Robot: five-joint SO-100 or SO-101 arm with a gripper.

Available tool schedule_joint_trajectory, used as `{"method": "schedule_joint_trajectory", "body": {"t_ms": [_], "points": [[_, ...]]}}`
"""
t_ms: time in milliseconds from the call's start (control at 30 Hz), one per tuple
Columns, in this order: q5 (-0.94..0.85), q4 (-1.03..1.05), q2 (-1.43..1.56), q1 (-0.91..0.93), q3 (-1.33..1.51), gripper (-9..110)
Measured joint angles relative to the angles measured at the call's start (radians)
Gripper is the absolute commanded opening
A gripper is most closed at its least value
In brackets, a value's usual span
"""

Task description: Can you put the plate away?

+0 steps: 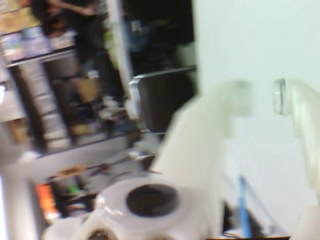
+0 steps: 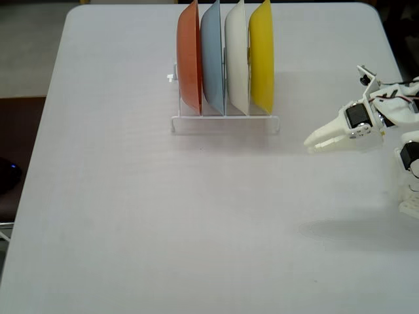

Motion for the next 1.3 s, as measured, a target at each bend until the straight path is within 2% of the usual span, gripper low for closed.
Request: {"method": "schedule_joint_trajectory", "body": {"t_ms": [233,500,1300], "points": [[0.097,-0.078,0.132,0.009,0.256,0],[0.078,-0.075,0.265,0.041,0.434,0],[0.061,-0.092,0.282,0.080,0.566,0]]}}
